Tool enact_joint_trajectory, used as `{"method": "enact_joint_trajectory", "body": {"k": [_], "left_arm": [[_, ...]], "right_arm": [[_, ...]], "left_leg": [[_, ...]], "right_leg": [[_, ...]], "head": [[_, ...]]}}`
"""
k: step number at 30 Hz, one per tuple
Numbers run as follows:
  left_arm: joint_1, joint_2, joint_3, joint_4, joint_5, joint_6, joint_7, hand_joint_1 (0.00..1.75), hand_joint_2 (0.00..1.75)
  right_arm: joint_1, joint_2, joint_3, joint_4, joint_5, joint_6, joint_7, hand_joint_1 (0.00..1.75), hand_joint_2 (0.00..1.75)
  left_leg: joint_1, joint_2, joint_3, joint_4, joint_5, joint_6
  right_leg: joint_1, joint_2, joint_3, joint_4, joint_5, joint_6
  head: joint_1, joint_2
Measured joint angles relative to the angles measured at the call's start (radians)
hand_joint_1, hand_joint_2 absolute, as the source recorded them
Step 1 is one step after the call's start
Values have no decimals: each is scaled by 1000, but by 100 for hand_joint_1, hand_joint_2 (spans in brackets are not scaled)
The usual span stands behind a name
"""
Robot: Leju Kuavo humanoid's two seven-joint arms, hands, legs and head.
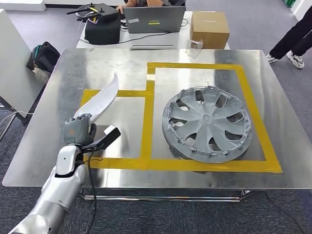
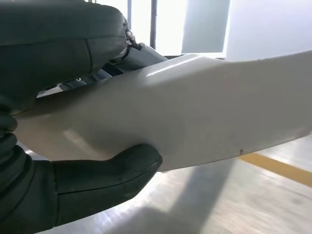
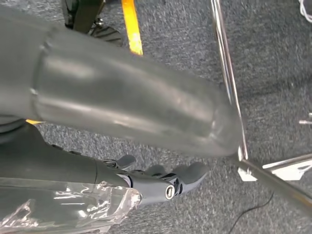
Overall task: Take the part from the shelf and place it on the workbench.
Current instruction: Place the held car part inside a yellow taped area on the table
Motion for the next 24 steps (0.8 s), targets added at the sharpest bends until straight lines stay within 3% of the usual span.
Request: {"method": "enact_joint_trajectory", "body": {"k": [1, 5, 8, 11, 14, 16, 18, 19, 20, 21, 24], "left_arm": [[-10, 7, 4, 18, -27, -2, 13, 175, 175], [-43, 32, 9, 90, -97, -31, 68, 175, 175], [-59, 48, 20, 128, -85, -32, 78, 175, 175], [-59, 52, 37, 136, -46, -22, 29, 175, 175], [-32, 39, 48, 93, 36, -10, -55, 175, 175], [-3, 20, 49, 35, 88, -9, -104, 175, 175], [28, 2, 45, -24, 116, -12, -130, 175, 175], [43, -5, 43, -48, 123, -15, -135, 175, 175], [56, -12, 41, -69, 128, -18, -138, 175, 175], [68, -16, 39, -87, 136, -20, -142, 175, 175], [96, -23, 35, -144, 183, -22, -171, 175, 175]], "right_arm": [[0, -3, 5, 2, -1, 0, 0, 0, 0], [-3, -12, 31, 12, -15, 1, 0, 0, 0], [-2, -17, 52, 18, -33, -5, 0, 0, 0], [-1, -20, 61, 28, -41, -15, 0, 0, 0], [0, -20, 63, 35, -47, -22, 0, 0, 0], [3, -20, 62, 37, -52, -25, 0, 0, 0], [4, -20, 60, 38, -56, -27, 0, 0, 0], [4, -19, 59, 38, -57, -27, 0, 0, 0], [5, -19, 58, 38, -57, -27, 0, 0, 0], [6, -18, 57, 38, -57, -27, 0, 0, 0], [5, -14, 54, 39, -57, -29, 0, 0, 0]], "left_leg": [[0, -1, 0, 0, -1, 1], [-1, -2, 0, 0, -5, 8], [-2, -2, 0, 0, -6, 11], [-4, -2, 3, 1, -9, 15], [-4, -1, 16, -19, 1, 36], [3, 3, 29, -42, 15, 44], [4, 6, 31, -46, 18, 45], [5, 7, 29, -46, 19, 44], [7, 8, 27, -46, 21, 40], [10, 9, 24, -45, 24, 35], [25, 7, 10, -34, 32, 7]], "right_leg": [[0, -1, 4, -5, 2, -5], [0, -3, 11, -18, 1, -3], [-1, -3, 8, -23, 2, 10], [-3, -4, 7, -27, 2, 23], [-5, -3, 20, -36, 5, 44], [-5, -3, 0, 16, -33, 48], [-9, -4, -56, 143, -103, 52], [-12, -4, -83, 203, -126, 55], [-16, -4, -96, 235, -131, 60], [-20, -4, -89, 227, -115, 65], [-38, -3, 6, 47, -25, 91]], "head": [[1, 0], [1, 0], [0, 0], [0, 0], [-1, 0], [2, 0], [4, 0], [5, 0], [4, 0], [5, 0], [6, 0]]}}
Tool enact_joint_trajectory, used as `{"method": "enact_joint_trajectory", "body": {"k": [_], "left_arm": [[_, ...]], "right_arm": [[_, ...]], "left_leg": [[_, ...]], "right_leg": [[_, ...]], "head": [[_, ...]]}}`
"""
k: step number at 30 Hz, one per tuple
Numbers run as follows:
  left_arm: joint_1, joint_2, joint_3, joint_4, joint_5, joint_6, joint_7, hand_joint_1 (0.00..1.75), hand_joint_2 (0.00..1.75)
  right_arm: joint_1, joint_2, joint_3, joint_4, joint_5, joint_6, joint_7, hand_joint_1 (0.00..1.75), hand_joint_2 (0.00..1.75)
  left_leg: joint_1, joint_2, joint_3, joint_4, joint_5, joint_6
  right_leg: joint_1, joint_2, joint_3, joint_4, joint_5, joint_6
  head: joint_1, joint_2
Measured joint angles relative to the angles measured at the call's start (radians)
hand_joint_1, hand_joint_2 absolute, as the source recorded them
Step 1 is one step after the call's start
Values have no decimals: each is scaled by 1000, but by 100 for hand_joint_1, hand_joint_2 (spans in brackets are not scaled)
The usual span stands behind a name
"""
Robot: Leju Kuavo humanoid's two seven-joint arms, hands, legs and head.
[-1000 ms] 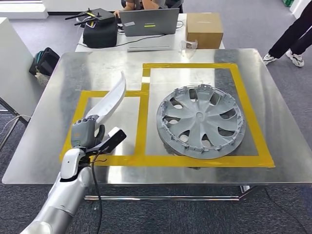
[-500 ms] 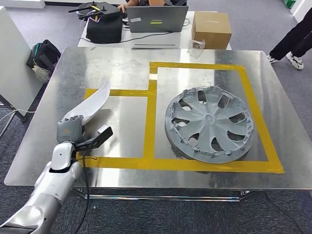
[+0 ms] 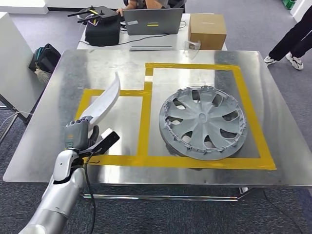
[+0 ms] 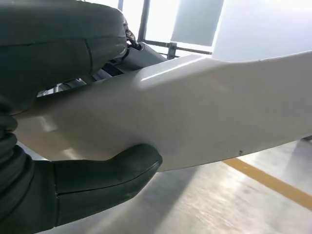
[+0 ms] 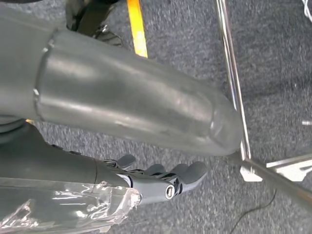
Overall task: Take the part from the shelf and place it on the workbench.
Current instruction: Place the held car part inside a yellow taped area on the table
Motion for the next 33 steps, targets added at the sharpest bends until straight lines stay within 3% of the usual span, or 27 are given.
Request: {"method": "enact_joint_trajectory", "body": {"k": [2, 5, 7, 9, 10, 11, 12, 13, 14, 16, 17, 18, 21, 22, 24, 28, 33], "left_arm": [[18, -4, -8, -46, 20, -2, -18, 175, 175], [41, -7, -26, -110, 25, -19, -25, 175, 175], [52, -7, -33, -134, 22, -28, -24, 175, 175], [55, -7, -41, -147, 7, -41, -12, 175, 175], [56, -7, -46, -150, -9, -51, 0, 175, 175], [57, -6, -51, -151, -29, -61, 15, 175, 175], [57, -6, -55, -150, -52, -71, 32, 175, 175], [56, -5, -58, -148, -77, -79, 50, 175, 175], [53, -4, -61, -144, -102, -83, 68, 175, 175], [39, 0, -66, -131, -157, -87, 105, 87, 175], [30, 2, -69, -120, -183, -87, 123, 44, 175], [20, 5, -71, -106, -208, -88, 139, 0, 175], [-4, 15, -73, -54, -256, -95, 171, 0, 175], [-9, 19, -73, -38, -263, -99, 176, 0, 175], [-17, 23, -74, -13, -269, -104, 181, 0, 175], [-36, 27, -74, 26, -270, -109, 190, 0, 0], [-47, 29, -74, 65, -254, -103, 184, 0, 0]], "right_arm": [[-1, 5, -4, 0, 2, -1, 0, 0, 0], [-1, 9, -14, 0, 9, -1, 0, 0, 0], [-1, 10, -18, -1, 12, 0, 0, 0, 0], [-2, 10, -22, -1, 17, 3, 0, 0, 0], [-2, 10, -23, -1, 20, 5, 0, 0, 0], [-1, 10, -24, -1, 23, 6, 0, 0, 0], [-2, 10, -25, -1, 27, 7, 0, 0, 0], [-2, 10, -26, -1, 30, 7, 0, 0, 0], [-2, 10, -27, -1, 35, 8, 0, 0, 0], [-3, 10, -28, -1, 44, 9, 0, 0, 0], [-4, 10, -29, -1, 48, 11, 0, 0, 0], [-4, 10, -29, -1, 52, 12, 0, 0, 0], [-7, 9, -29, -1, 57, 17, 0, 0, 0], [-7, 9, -29, -1, 58, 18, 0, 0, 0], [-7, 8, -29, 0, 59, 19, 0, 0, 0], [-6, 7, -29, 0, 58, 20, 0, 0, 0], [-7, 6, -28, 0, 54, 17, 0, 0, 0]], "left_leg": [[2, -3, -9, 12, 6, -19], [4, -7, -18, 19, 14, -37], [4, -5, -39, 61, -35, -43], [1, -3, -81, 184, -129, -43], [0, -3, -100, 254, -164, -41], [-2, -3, -109, 303, -180, -38], [-5, -3, -101, 320, -178, -33], [-8, -3, -73, 294, -163, -26], [-13, -3, -26, 233, -144, -16], [-23, -1, 70, 93, -132, 2], [-27, 0, 96, 48, -133, 7], [-30, 1, 105, 27, -136, 3], [-31, 0, 101, 17, -127, -6], [-32, 0, 100, 17, -126, -3], [-33, 0, 97, 17, -121, 4], [-34, 0, 93, 18, -117, 10], [-34, 0, 91, 18, -116, 12]], "right_leg": [[-4, 8, 24, -51, 23, -5], [0, 14, -3, -29, 26, -41], [1, 12, -23, -27, 41, -63], [6, 11, -42, -28, 56, -77], [9, 10, -54, -28, 63, -81], [13, 9, -64, -28, 69, -84], [17, 9, -73, -28, 75, -86], [21, 8, -81, -28, 82, -86], [24, 8, -88, -28, 89, -86], [28, 8, -97, -29, 100, -81], [29, 6, -100, -30, 105, -76], [30, 5, -102, -31, 105, -75], [31, 1, -102, -36, 105, -90], [30, 1, -101, -40, 111, -89], [29, 1, -99, -49, 126, -76], [28, 2, -99, -58, 139, -66], [27, 2, -99, -60, 141, -62]], "head": [[-1, 0], [-6, 0], [-11, 0], [-16, 0], [-16, 0], [-16, 0], [-16, 0], [-17, 0], [-17, 0], [-15, 0], [-16, 0], [-16, 0], [-19, 0], [-19, 0], [-19, 0], [-19, 0], [-19, 0]]}}
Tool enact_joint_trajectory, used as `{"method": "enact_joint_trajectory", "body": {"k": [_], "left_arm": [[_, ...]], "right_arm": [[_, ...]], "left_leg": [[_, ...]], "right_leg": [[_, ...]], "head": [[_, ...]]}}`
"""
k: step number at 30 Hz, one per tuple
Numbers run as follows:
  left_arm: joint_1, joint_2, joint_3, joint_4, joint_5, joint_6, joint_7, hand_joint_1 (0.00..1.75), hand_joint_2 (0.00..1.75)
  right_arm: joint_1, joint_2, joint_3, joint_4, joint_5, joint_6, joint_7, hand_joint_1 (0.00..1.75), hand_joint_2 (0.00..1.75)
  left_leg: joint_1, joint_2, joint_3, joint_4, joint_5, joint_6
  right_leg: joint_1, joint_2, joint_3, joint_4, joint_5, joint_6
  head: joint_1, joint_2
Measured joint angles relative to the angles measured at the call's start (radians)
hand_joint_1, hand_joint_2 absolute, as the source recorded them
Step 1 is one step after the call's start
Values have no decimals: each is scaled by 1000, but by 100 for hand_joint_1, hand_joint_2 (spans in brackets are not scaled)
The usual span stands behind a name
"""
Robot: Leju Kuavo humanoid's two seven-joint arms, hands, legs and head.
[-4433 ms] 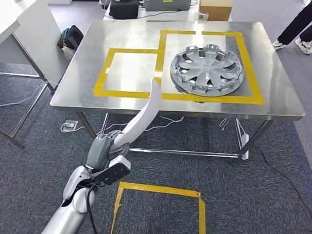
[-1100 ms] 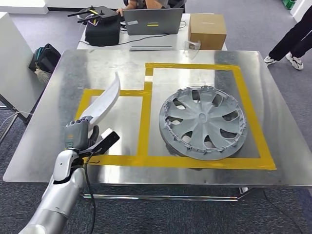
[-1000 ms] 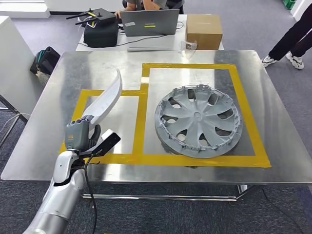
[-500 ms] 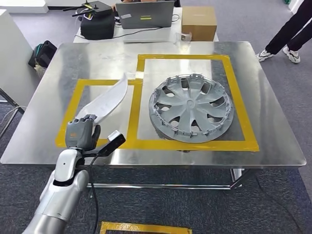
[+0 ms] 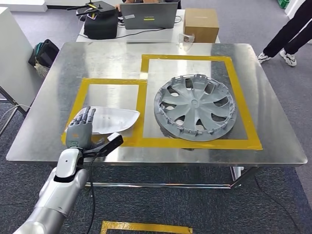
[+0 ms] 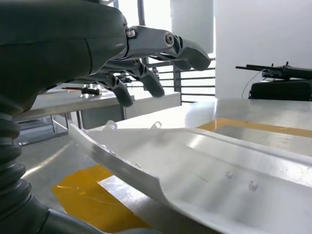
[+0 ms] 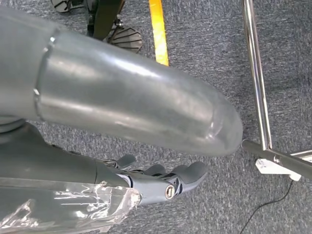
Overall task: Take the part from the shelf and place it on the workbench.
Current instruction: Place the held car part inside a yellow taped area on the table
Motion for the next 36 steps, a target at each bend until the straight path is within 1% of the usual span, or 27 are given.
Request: {"method": "enact_joint_trajectory", "body": {"k": [3, 6, 9, 12, 14, 16, 17, 18, 19, 20, 21, 22, 23, 24, 25, 26, 27, 28, 29, 30, 31, 32, 33, 34, 35, 36], "left_arm": [[-2, 0, 1, 12, 8, 2, -4, 0, 0], [-1, -1, 3, 16, 39, 13, -32, 0, 0], [9, -3, 5, 12, 78, 35, -65, 0, 0], [21, -4, 7, 2, 91, 42, -78, 0, 0], [28, -4, 9, -8, 108, 45, -91, 0, 0], [43, -8, 10, -33, 138, 57, -115, 0, 0], [54, -12, 11, -52, 153, 65, -128, 0, 0], [66, -17, 11, -75, 170, 74, -141, 0, 0], [80, -23, 11, -99, 188, 82, -153, 0, 0], [98, -28, 11, -125, 207, 90, -166, 0, 0], [118, -32, 11, -154, 227, 97, -179, 0, 0], [139, -35, 10, -182, 248, 103, -192, 0, 0], [161, -37, 10, -210, 266, 110, -204, 0, 0], [181, -39, 10, -237, 283, 118, -215, 0, 0], [199, -40, 10, -261, 300, 128, -227, 0, 0], [215, -40, 10, -282, 319, 142, -240, 0, 0], [230, -40, 12, -303, 342, 159, -256, 0, 0], [243, -40, 15, -321, 369, 177, -273, 0, 0], [256, -40, 19, -336, 403, 196, -294, 0, 0], [267, -40, 24, -349, 441, 214, -317, 0, 0], [278, -39, 31, -356, 480, 228, -339, 0, 0], [289, -37, 39, -361, 514, 239, -358, 0, 0], [299, -34, 47, -363, 538, 246, -371, 0, 0], [306, -30, 54, -364, 552, 250, -379, 0, 0], [311, -28, 60, -364, 557, 252, -383, 0, 0], [313, -27, 64, -365, 560, 252, -386, 0, 0]], "right_arm": [[0, 0, 0, 0, -1, 0, 0, 0, 0], [0, 0, 2, 0, -8, 0, 0, 0, 0], [1, 0, 4, 0, -18, -1, 0, 0, 0], [1, 0, 5, 0, -22, -3, 0, 0, 0], [1, 0, 5, 0, -23, -4, 0, 0, 0], [2, 1, 4, 0, -26, -5, 0, 0, 0], [4, 1, 4, 0, -28, -5, 0, 0, 0], [5, 1, 3, 0, -31, -5, 0, 0, 0], [7, 2, 1, 0, -32, -4, 0, 0, 0], [8, 3, -2, 0, -34, -3, 0, 0, 0], [10, 5, -5, -1, -36, 2, 0, 0, 0], [12, 7, -10, -1, -38, 11, 0, 0, 0], [14, 10, -15, -2, -39, 24, 0, 0, 0], [16, 11, -19, -3, -40, 39, 1, 0, 0], [18, 12, -23, -4, -41, 54, 1, 0, 0], [19, 12, -27, -6, -42, 71, 1, 0, 0], [19, 14, -32, -8, -42, 90, 3, 0, 0], [20, 17, -37, -10, -41, 110, 5, 0, 0], [22, 19, -43, -12, -38, 128, 8, 0, 0], [24, 23, -50, -14, -34, 143, 12, 0, 0], [26, 25, -56, -17, -29, 154, 14, 0, 0], [27, 27, -63, -20, -24, 162, 16, 0, 0], [27, 30, -68, -24, -21, 167, 17, 0, 0], [27, 32, -73, -27, -18, 170, 18, 0, 0], [26, 34, -76, -30, -17, 171, 18, 0, 0], [27, 35, -79, -33, -16, 171, 18, 0, 0]], "left_leg": [[0, 0, -1, 0, 0, 0], [0, 0, -2, 0, 0, 0], [-1, 0, -3, 1, 0, 1], [-5, 0, -4, 2, 0, 4], [-8, 0, -6, 3, 0, 9], [-10, 0, -5, -1, 8, 18], [-8, 1, -4, -5, 15, 23], [-5, 2, -4, -10, 23, 28], [-2, 3, -5, -14, 28, 31], [-1, 4, -7, -15, 31, 33], [0, 5, -11, -15, 33, 34], [0, 6, -14, -15, 35, 33], [0, 7, -17, -15, 37, 32], [0, 8, -20, -14, 39, 29], [2, 7, -23, -14, 42, 26], [3, 3, -26, -12, 44, 21], [5, -1, -30, -10, 47, 15], [5, -6, -34, -8, 51, 9], [5, -11, -37, -6, 54, 2], [4, -16, -41, -5, 59, -5], [5, -22, -43, -4, 64, -11], [6, -25, -48, -1, 61, -17], [8, -25, -56, 12, 45, -24], [9, -22, -70, 42, 14, -30], [11, -17, -89, 93, -32, -36], [12, -13, -112, 160, -79, -42]], "right_leg": [[0, 0, -1, 0, 0, 0], [0, 0, -2, 0, 0, 0], [-2, 0, -2, -1, 2, 3], [-5, 0, -2, -1, 3, 7], [-9, 0, -2, -2, 5, 12], [-12, 0, -2, -5, 10, 21], [-12, 0, -6, -2, 4, 25], [-12, 0, -13, 15, -13, 28], [-11, -1, -27, 52, -45, 29], [-11, -1, -48, 112, -88, 30], [-11, -1, -71, 185, -130, 31], [-11, -1, -89, 249, -160, 33], [-11, -1, -93, 285, -174, 34], [-11, -2, -78, 280, -169, 34], [-12, -2, -42, 234, -148, 34], [-13, 2, 8, 159, -126, 35], [-14, 12, 56, 88, -110, 33], [-14, 22, 90, 37, -100, 30], [-14, 31, 109, 8, -100, 25], [-12, 34, 111, 6, -100, 19], [-13, 29, 106, 7, -98, 11], [-13, 21, 102, 5, -96, 2], [-13, 13, 95, 6, -90, -7], [-14, 4, 87, 5, -83, -16], [-14, -6, 78, 5, -75, -22], [-13, -15, 67, 5, -68, -26]], "head": [[0, 0], [0, 0], [0, 0], [0, 0], [-1, 0], [-1, 0], [-1, 0], [0, 0], [2, 0], [3, 0], [4, 0], [3, 0], [3, 0], [3, 0], [3, 0], [3, 0], [3, 0], [2, 0], [2, 0], [1, 0], [0, 0], [0, 0], [-1, 0], [-3, 0], [-4, 0], [-5, 0]]}}
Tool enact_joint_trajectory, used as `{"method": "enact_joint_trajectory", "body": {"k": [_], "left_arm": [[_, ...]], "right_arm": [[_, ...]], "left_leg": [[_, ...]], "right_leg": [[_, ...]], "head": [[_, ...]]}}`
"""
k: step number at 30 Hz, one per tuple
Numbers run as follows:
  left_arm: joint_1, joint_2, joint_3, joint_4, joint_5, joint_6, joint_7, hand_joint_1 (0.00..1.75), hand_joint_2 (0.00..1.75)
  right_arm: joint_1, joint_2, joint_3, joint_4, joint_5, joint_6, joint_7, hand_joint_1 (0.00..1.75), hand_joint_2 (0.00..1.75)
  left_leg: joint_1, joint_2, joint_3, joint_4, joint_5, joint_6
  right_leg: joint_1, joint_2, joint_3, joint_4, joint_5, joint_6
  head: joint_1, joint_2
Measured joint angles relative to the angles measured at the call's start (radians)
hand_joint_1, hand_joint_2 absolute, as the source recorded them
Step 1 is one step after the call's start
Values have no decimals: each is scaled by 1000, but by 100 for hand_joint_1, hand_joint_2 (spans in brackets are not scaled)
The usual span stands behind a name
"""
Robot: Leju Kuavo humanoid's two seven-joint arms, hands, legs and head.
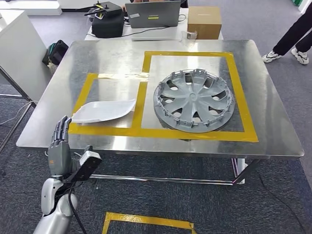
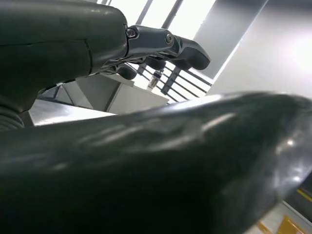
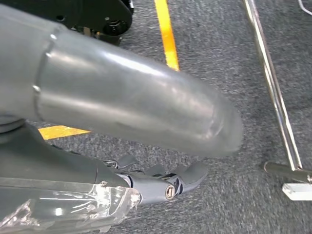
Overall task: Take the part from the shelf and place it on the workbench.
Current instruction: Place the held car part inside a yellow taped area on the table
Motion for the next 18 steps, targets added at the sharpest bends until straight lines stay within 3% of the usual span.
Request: {"method": "enact_joint_trajectory", "body": {"k": [1, 2, 3, 4, 6, 8, 9, 11, 12, 13, 14, 16, 17, 18], "left_arm": [[3, 1, 3, 0, 1, 0, -2, 0, 0], [5, 1, 6, -1, 3, 0, -3, 0, 0], [8, 1, 8, -1, 4, 0, -3, 0, 0], [10, 1, 9, -1, 6, 0, -3, 0, 0], [9, 1, 9, -4, 6, 0, -3, 0, 0], [5, 0, 9, -8, 12, 2, -4, 0, 0], [5, -1, 11, -10, 27, 4, -7, 0, 0], [18, -1, 26, -11, 111, 11, -32, 0, 0], [28, -2, 41, -11, 178, 13, -54, 0, 0], [36, -4, 59, -9, 251, 13, -80, 0, 0], [41, -7, 81, -3, 318, 13, -110, 0, 0], [49, -17, 131, 21, 414, 14, -173, 0, 0], [54, -22, 161, 39, 447, 14, -202, 0, 0], [61, -25, 187, 57, 473, 12, -224, 0, 0]], "right_arm": [[0, 0, -3, -2, 1, 0, 0, 0, 0], [-1, 1, -6, -4, 1, 0, 0, 0, 0], [-1, 1, -8, -5, 2, 1, 0, 0, 0], [-2, 1, -10, -6, 2, 1, 0, 0, 0], [-4, 1, -12, -10, 3, 1, 0, 0, 0], [-4, 3, -15, -14, 4, 5, 0, 0, 0], [-4, 4, -17, -16, 5, 10, 1, 0, 0], [-4, 7, -23, -17, 15, 28, 2, 0, 0], [-2, 8, -28, -18, 22, 39, 2, 0, 0], [0, 10, -35, -18, 30, 50, 3, 0, 0], [2, 12, -43, -18, 38, 61, 5, 0, 0], [5, 15, -59, -17, 53, 83, 8, 0, 0], [4, 16, -67, -17, 61, 92, 9, 0, 0], [2, 16, -73, -17, 70, 97, 9, 0, 0]], "left_leg": [[1, 1, -19, 66, -34, -4], [3, 2, -26, 112, -49, -7], [4, 3, -18, 127, -41, -8], [6, 7, 8, 105, -17, -9], [10, 42, 109, -22, 29, -13], [8, 84, 194, -148, 32, -6], [4, 92, 209, -178, 28, 2], [-1, 76, 195, -188, 38, 23], [-3, 67, 186, -189, 48, 32], [-3, 58, 176, -190, 59, 41], [-3, 47, 163, -190, 70, 49], [-8, 21, 133, -189, 94, 57], [-12, 7, 116, -189, 107, 60], [-15, -5, 100, -188, 119, 61]], "right_leg": [[1, -10, -11, 0, 8, -1], [2, -21, -22, 1, 16, -1], [2, -32, -33, 1, 24, 0], [2, -43, -43, 1, 32, 2], [4, -60, -56, 2, 46, 11], [8, -76, -63, 4, 60, 22], [8, -85, -65, 3, 68, 28], [2, -99, -67, -1, 81, 40], [-1, -86, -71, 4, 69, 46], [-2, -64, -80, 25, 39, 50], [-1, -37, -95, 70, -8, 51], [7, -2, -127, 201, -108, 44], [12, 3, -135, 259, -135, 38], [18, 5, -131, 289, -139, 30]], "head": [[0, 0], [0, 0], [0, 0], [0, 0], [-1, 0], [0, 0], [-1, 0], [-2, 0], [-3, 0], [-2, 0], [-2, 0], [-1, 0], [-1, 0], [-2, 0]]}}
